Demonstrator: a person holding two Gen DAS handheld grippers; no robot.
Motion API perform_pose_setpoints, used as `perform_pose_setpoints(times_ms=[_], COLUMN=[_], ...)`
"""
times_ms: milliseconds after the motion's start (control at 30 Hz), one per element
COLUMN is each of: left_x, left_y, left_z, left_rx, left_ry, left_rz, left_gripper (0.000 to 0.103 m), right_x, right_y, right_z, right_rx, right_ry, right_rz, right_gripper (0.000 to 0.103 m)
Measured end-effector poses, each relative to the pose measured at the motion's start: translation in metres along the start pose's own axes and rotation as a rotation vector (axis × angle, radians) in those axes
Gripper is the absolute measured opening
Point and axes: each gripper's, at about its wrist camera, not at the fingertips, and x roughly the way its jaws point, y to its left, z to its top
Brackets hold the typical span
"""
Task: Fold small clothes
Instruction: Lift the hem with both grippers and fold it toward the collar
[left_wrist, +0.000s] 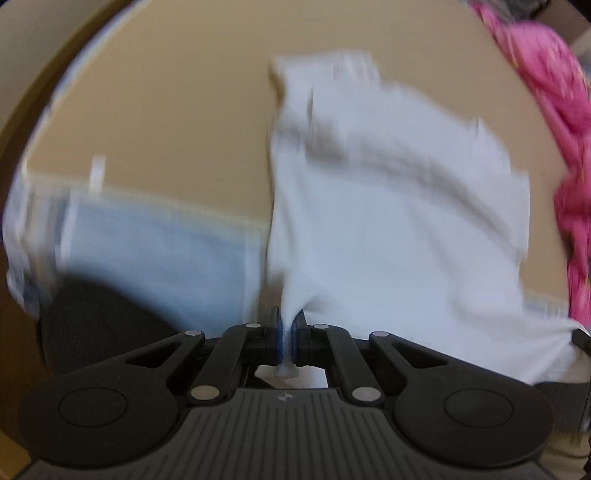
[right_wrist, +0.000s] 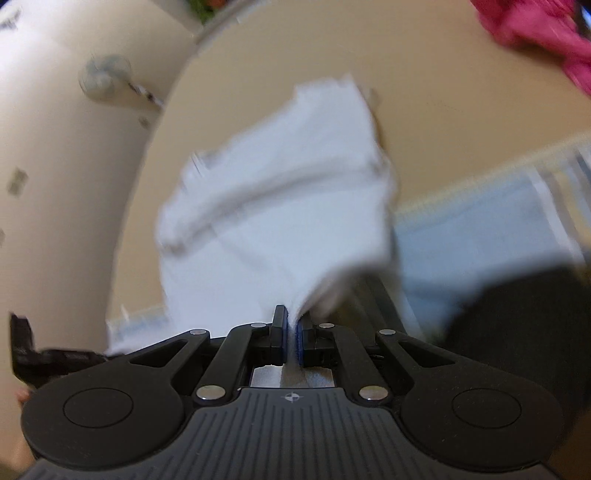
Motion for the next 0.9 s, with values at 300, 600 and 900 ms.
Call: perform_pose_setpoints(times_ms=[300,600,900], left_x=[0.044,0.084,0.125], left_y=[-0.025,-0.008,0.004], left_z=[0.238,0.162,0.027], left_rx=[-0.299,-0.184,-0.141], left_ry=[-0.211,-0.136,0.029], left_rz=[0.214,0.241,0.244], left_gripper=[0.072,0.093,0.093], right_x=[0.109,0.096,0.115], right_y=[0.027,-0.020,-0.036], right_z=[0.218,0.144,0.051], right_rx=[0.287,0.162,0.025], right_ry=[-0.195,-0.307,-0.212], right_rz=[-0.124,-0.199,-0.318], right_gripper=[0.040,0.076,0.076])
